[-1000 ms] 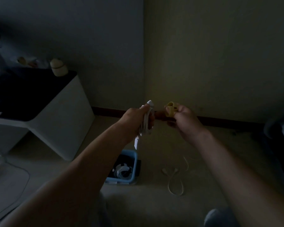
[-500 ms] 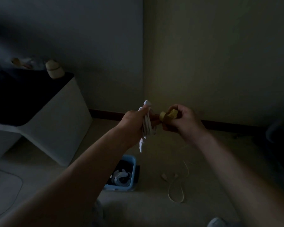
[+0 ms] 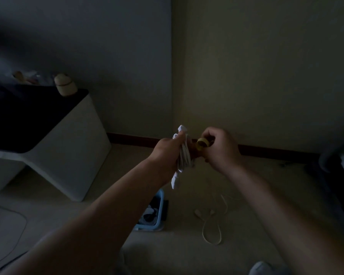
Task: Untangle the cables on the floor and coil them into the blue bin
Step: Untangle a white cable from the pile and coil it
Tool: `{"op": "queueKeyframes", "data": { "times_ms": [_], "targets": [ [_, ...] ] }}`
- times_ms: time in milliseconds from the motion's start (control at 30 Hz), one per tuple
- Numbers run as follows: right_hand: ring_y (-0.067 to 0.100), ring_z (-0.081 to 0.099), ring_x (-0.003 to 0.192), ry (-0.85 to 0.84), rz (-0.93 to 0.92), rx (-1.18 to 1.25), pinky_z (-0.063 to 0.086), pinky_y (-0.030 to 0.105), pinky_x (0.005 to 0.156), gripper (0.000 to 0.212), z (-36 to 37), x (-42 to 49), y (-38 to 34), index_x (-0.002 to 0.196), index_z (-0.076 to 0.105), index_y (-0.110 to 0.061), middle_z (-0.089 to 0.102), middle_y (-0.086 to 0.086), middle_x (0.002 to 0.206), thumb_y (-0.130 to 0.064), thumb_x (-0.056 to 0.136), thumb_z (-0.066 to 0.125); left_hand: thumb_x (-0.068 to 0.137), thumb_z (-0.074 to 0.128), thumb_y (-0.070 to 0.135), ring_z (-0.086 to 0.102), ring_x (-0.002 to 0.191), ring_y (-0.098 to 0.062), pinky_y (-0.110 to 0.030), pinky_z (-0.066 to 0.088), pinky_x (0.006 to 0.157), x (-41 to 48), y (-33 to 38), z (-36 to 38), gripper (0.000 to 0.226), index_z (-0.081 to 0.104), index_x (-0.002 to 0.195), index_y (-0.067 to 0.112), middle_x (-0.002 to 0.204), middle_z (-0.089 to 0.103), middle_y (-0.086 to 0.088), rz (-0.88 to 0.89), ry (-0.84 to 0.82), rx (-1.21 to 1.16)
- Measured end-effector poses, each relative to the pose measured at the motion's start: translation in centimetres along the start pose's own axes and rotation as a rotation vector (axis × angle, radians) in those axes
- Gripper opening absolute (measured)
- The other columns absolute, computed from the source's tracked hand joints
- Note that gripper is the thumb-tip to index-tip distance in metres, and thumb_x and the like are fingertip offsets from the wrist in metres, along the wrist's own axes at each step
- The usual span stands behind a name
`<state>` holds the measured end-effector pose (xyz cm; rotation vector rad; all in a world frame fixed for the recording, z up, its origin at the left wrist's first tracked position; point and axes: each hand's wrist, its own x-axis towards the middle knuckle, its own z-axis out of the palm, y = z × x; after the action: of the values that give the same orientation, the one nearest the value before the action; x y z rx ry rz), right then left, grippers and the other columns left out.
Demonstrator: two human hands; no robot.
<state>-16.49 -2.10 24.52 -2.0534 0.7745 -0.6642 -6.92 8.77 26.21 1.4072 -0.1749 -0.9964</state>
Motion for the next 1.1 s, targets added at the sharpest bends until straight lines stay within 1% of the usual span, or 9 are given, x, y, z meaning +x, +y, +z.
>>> {"op": "queueKeyframes", "data": {
  "times_ms": [100, 167, 233, 333, 500, 700, 833, 933, 1100],
  "targets": [
    [0.006, 0.046, 0.049, -0.014, 0.004, -0.047, 0.034, 0.017, 0.043, 0.031, -0.1, -0.3, -0.1, 0.062, 0.053, -0.019, 0.055, -0.007, 0.055, -0.018, 0.069, 0.084, 0.094, 0.059, 0.048, 0.07, 0.093, -0.033, -0.055, 0.052, 0.097, 0.4, -0.3, 0.3, 0.052, 0.069, 0.103, -0.002, 0.099, 0.072, -0.021, 0.006, 0.032, 0.055],
    [0.004, 0.043, 0.046, 0.015, -0.005, -0.083, 0.029, 0.016, 0.041, 0.033, 0.0, -0.3, 0.0, 0.059, 0.051, -0.018, 0.053, -0.006, 0.051, -0.02, 0.068, 0.083, 0.092, 0.059, 0.05, 0.071, 0.095, -0.033, -0.053, 0.052, 0.098, 0.5, -0.5, 0.5, 0.052, 0.07, 0.102, 0.0, 0.1, 0.073, -0.02, -0.004, 0.029, 0.091],
    [0.01, 0.053, 0.048, 0.023, 0.004, -0.084, 0.039, 0.027, 0.045, 0.031, 0.0, -0.3, 0.1, 0.06, 0.052, -0.016, 0.057, -0.002, 0.052, -0.023, 0.069, 0.081, 0.096, 0.056, 0.047, 0.071, 0.092, -0.031, -0.051, 0.054, 0.097, 0.4, -0.6, 0.8, 0.05, 0.069, 0.102, -0.001, 0.099, 0.073, -0.02, -0.015, 0.023, 0.103],
    [0.027, 0.065, 0.057, 0.002, 0.031, -0.032, 0.047, 0.032, 0.048, 0.026, -0.3, -0.3, 0.0, 0.064, 0.056, -0.011, 0.064, 0.006, 0.056, -0.022, 0.067, 0.08, 0.098, 0.055, 0.045, 0.069, 0.087, -0.033, -0.052, 0.055, 0.094, 0.6, -0.8, 1.2, 0.053, 0.068, 0.104, -0.006, 0.098, 0.071, -0.024, -0.011, 0.01, 0.109],
    [0.013, 0.058, 0.048, -0.103, 0.078, 0.125, 0.046, 0.023, 0.046, 0.027, -0.4, -0.4, -0.1, 0.059, 0.057, -0.016, 0.058, -0.004, 0.05, -0.008, 0.069, 0.081, 0.098, 0.055, 0.044, 0.07, 0.096, -0.043, -0.059, 0.053, 0.093, 0.9, -1.1, 1.5, 0.051, 0.068, 0.102, -0.005, 0.101, 0.071, -0.029, -0.016, 0.046, 0.121],
    [0.014, 0.058, 0.062, -0.337, 0.118, 0.298, 0.059, 0.046, 0.069, 0.033, -1.4, 0.1, 0.2, 0.062, 0.054, -0.014, 0.057, -0.002, 0.057, 0.002, 0.077, 0.078, 0.101, 0.052, 0.04, 0.066, 0.099, -0.038, -0.06, 0.049, 0.099, 1.1, -1.2, 1.6, 0.044, 0.065, 0.106, -0.002, 0.106, 0.067, -0.026, -0.031, 0.033, 0.155],
    [0.013, 0.059, 0.067, -0.416, 0.105, 0.344, 0.06, 0.038, 0.069, 0.025, -2.0, 0.1, 0.1, 0.071, 0.058, -0.011, 0.059, 0.003, 0.066, 0.003, 0.077, 0.078, 0.101, 0.053, 0.04, 0.066, 0.097, -0.038, -0.06, 0.049, 0.098, 1.3, -1.2, 1.6, 0.043, 0.068, 0.099, 0.0, 0.102, 0.067, -0.024, -0.028, 0.039, 0.144],
    [0.009, 0.06, 0.067, -0.471, 0.113, 0.368, 0.059, 0.029, 0.067, 0.019, -2.6, 0.2, 0.0, 0.081, 0.063, -0.009, 0.061, 0.002, 0.07, 0.005, 0.079, 0.075, 0.1, 0.053, 0.041, 0.067, 0.098, -0.036, -0.057, 0.049, 0.101, 1.5, -1.5, 1.6, 0.045, 0.069, 0.103, -0.001, 0.104, 0.069, -0.022, -0.026, 0.033, 0.142],
    [0.004, 0.066, 0.081, -0.596, 0.174, 0.329, 0.057, 0.031, 0.07, 0.012, -3.8, 0.2, -0.3, 0.086, 0.07, -0.022, 0.069, -0.005, 0.085, -0.011, 0.083, 0.075, 0.1, 0.051, 0.042, 0.065, 0.111, -0.037, -0.053, 0.048, 0.103, 1.9, -1.3, 1.1, 0.049, 0.066, 0.111, -0.003, 0.114, 0.068, -0.023, -0.033, 0.013, 0.127]
  ]
}}
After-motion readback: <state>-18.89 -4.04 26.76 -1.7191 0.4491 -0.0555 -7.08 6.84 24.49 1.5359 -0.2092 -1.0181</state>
